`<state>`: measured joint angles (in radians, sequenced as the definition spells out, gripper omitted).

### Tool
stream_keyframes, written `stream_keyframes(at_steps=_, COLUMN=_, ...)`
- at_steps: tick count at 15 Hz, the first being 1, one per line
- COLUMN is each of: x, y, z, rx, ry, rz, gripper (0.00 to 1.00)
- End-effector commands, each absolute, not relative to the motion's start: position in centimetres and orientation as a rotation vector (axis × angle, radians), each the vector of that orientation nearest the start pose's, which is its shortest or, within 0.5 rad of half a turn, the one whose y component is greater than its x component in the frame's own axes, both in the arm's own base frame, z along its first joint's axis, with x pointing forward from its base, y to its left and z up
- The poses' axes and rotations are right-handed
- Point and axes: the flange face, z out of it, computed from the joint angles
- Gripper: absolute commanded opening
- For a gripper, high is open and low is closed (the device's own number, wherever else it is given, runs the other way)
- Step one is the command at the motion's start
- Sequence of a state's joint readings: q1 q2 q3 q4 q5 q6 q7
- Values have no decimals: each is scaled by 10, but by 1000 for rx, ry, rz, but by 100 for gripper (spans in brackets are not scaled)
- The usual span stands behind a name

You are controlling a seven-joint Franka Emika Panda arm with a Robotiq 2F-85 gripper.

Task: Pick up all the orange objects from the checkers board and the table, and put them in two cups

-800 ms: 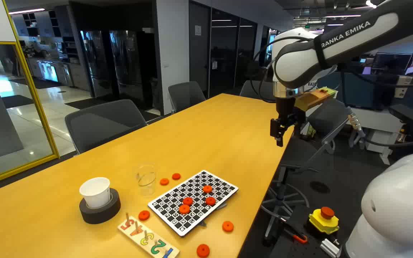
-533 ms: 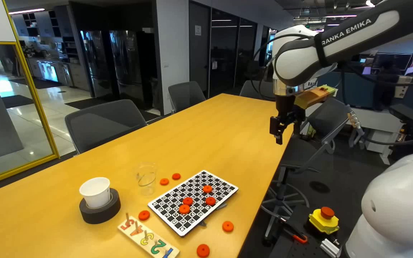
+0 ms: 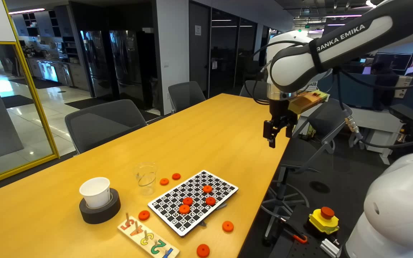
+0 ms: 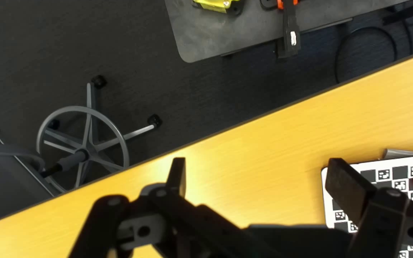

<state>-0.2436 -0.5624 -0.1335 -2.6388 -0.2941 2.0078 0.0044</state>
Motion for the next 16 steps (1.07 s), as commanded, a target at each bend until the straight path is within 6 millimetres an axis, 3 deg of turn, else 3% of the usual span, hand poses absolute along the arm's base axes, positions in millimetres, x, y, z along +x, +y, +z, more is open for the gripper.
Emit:
stream_keyframes(at_steps=1, x=362, y=-118, z=397, rx=-3284, ry=256, rz=35, gripper=100)
stream_keyframes(at_steps=9, x=431, y=-51, z=329, rx=-3136, ry=156, rz=-88, gripper=100)
stream_keyframes(at_steps=16, x=476, y=-27, z=280, rx=-3090, ry=157, rz=-4, gripper=100)
